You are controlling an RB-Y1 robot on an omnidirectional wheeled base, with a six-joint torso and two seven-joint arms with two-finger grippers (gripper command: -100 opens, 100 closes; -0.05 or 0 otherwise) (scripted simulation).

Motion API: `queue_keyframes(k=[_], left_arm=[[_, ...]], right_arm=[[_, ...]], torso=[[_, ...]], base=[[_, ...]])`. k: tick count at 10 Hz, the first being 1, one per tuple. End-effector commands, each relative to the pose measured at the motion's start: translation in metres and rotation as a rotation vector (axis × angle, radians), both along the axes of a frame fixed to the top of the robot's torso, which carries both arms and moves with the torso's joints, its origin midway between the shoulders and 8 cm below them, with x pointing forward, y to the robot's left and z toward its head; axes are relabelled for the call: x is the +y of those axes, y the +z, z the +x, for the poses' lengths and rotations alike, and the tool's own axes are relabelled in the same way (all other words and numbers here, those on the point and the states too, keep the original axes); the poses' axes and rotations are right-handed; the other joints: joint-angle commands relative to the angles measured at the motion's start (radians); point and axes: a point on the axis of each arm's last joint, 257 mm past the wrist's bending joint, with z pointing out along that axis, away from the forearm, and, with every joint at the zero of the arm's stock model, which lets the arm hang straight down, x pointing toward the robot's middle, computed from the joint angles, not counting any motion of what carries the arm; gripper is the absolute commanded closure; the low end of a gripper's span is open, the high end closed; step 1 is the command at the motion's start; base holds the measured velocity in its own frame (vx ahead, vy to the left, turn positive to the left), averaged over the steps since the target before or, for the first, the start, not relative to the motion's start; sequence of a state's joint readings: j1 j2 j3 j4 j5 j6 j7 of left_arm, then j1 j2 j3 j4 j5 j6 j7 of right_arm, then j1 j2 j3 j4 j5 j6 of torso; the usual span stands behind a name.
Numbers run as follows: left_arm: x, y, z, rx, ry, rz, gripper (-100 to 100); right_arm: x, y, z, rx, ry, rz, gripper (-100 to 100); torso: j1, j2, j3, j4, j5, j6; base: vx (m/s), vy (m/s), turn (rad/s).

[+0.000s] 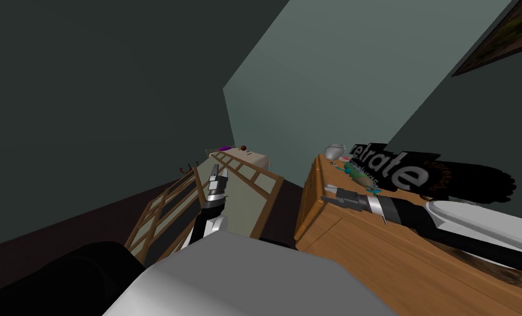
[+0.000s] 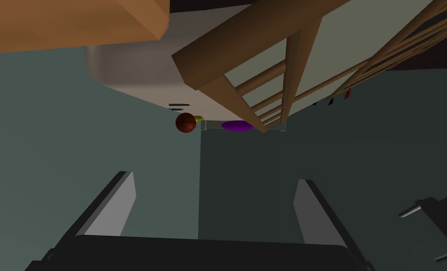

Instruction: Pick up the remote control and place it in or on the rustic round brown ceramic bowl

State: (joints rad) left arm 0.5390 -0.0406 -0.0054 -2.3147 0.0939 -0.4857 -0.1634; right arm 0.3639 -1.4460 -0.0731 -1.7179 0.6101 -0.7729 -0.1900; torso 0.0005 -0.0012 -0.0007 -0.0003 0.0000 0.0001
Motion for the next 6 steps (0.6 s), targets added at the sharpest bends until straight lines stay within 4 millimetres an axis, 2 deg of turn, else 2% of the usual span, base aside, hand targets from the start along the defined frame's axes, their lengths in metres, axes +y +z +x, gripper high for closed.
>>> queue_keyframes(k=[1, 2, 3, 6], left_arm=[[0.0, 0.0, 0.0, 0.0, 0.0, 0.0, 0], [0.0, 0.0, 0.0, 0.0, 0.0, 0.0, 0], [0.0, 0.0, 0.0, 0.0, 0.0, 0.0, 0], [0.0, 0.0, 0.0, 0.0, 0.0, 0.0, 0]], right_arm=[[-0.009, 0.0, -0.002, 0.015, 0.011, -0.053, -100], [-0.023, -0.007, -0.004, 0.039, 0.009, -0.098, -100], [-0.025, -0.004, -0.003, 0.042, 0.018, -0.125, -100], [-0.056, -0.011, -0.008, 0.093, 0.022, -0.234, -100]], torso=[[0.0, 0.0, 0.0, 0.0, 0.0, 0.0], [0.0, 0.0, 0.0, 0.0, 0.0, 0.001], [0.0, 0.0, 0.0, 0.0, 0.0, 0.0], [-0.001, 0.001, 0.0, 0.0, 0.0, 0.001]], base=[[0.018, 0.003, 0.048], [0.018, 0.003, 0.09], [0.015, -0.001, 0.058], [0.016, -0.007, 0.089]])
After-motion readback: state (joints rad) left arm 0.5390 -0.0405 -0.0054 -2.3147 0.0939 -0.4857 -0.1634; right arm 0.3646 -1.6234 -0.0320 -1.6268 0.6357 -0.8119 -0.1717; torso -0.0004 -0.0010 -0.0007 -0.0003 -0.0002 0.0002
